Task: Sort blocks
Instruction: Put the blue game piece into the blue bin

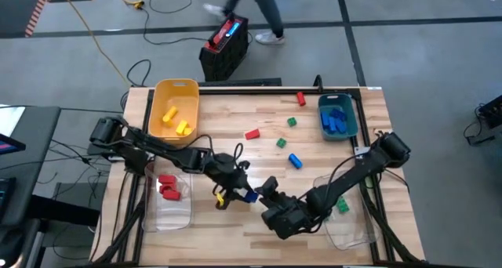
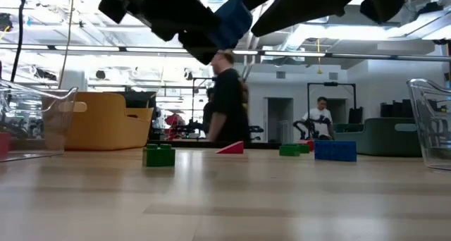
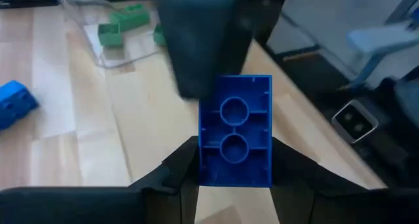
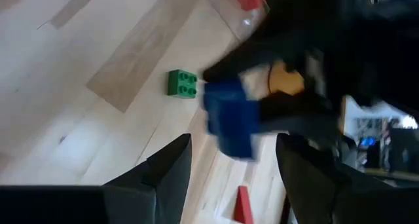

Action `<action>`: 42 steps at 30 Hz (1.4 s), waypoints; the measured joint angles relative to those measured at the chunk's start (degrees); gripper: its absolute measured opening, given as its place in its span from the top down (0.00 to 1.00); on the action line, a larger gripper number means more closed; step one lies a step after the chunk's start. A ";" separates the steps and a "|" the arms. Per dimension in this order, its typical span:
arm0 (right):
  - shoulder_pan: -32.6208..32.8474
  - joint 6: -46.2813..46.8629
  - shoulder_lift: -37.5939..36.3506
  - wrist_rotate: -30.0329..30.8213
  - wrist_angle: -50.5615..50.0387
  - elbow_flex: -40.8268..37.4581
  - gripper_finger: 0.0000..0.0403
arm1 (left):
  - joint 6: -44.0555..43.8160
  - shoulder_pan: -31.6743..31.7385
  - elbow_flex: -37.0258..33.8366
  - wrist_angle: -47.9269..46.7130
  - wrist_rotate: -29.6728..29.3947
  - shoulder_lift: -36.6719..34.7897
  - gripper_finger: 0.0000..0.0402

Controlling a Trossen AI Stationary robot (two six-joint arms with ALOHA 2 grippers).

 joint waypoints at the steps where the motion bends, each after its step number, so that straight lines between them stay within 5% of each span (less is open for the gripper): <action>1: 0.02 -1.35 0.52 -0.02 0.08 0.31 0.42 | -0.90 0.48 0.00 0.63 1.19 -0.02 0.67; 18: -1.25 -7.46 1.45 -0.15 5.40 0.69 0.66 | -3.32 1.35 0.02 3.79 3.52 -0.06 0.67; 23: -1.77 -6.39 1.47 -2.71 5.89 0.68 0.80 | -4.57 1.68 0.02 3.78 3.13 -0.07 0.51; 30: -3.15 -1.16 0.85 -2.66 2.06 0.67 0.82 | -0.30 1.98 0.09 -0.02 -6.73 -0.07 0.40; 42: -8.51 21.64 -7.74 -3.75 -25.08 0.69 0.81 | 8.60 4.88 0.09 -11.95 -26.32 -8.87 0.39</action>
